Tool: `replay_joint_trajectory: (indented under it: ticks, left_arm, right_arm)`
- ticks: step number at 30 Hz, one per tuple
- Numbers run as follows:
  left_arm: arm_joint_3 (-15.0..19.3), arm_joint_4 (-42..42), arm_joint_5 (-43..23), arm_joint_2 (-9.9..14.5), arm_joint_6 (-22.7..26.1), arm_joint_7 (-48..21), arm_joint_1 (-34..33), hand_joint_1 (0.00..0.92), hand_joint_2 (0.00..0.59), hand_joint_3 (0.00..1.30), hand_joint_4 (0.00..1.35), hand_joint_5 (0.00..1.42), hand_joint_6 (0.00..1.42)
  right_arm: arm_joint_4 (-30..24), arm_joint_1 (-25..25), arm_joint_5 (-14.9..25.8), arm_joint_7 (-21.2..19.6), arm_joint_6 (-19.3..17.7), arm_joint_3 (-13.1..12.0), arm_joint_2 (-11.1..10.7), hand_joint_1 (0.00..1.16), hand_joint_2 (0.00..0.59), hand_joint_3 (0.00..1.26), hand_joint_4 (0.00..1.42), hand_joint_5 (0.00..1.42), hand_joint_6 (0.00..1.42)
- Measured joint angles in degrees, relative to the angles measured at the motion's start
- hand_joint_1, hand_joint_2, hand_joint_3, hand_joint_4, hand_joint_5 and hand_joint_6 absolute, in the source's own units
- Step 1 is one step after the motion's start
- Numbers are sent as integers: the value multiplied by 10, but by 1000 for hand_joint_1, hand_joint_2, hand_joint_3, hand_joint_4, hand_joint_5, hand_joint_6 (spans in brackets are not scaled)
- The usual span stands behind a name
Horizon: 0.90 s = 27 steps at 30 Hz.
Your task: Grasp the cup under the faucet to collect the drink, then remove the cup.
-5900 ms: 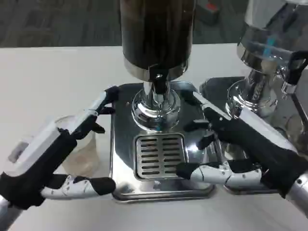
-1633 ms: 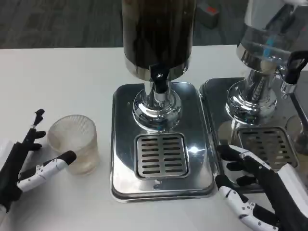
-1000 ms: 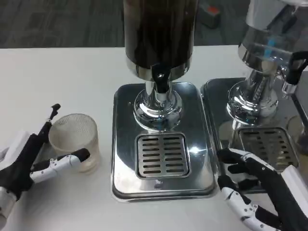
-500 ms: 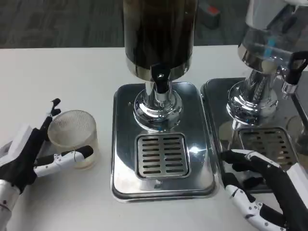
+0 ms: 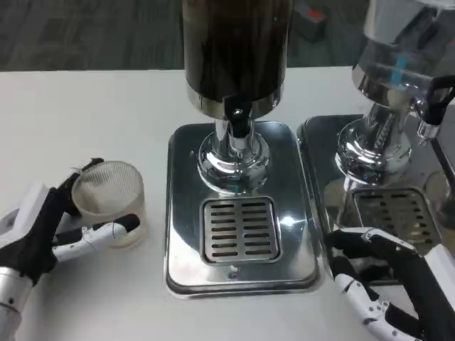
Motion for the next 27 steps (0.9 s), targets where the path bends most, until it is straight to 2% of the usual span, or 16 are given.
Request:
replay_joint_trajectory:
  ticks: [9,20,21,27]
  left_arm:
    - [-1,4,-1,-1,-9,2,-1,293,47,402,471,674,1088]
    - [-10,4,10,-13,-7,34,1,389,79,543,629,820,1266]
    - [-10,4,11,-13,-7,37,1,421,80,553,643,830,1277]
    - [-13,-2,31,-13,2,65,3,446,70,573,662,858,1292]
  right_arm:
    - [0,-2,1,0,0,0,4,275,463,454,361,356,517]
    - [0,-8,3,1,0,-3,4,237,476,468,375,356,517]
    - [0,-8,3,1,0,-3,4,236,476,469,375,358,517]
    - [2,-9,3,1,0,-1,6,209,483,482,385,366,517]
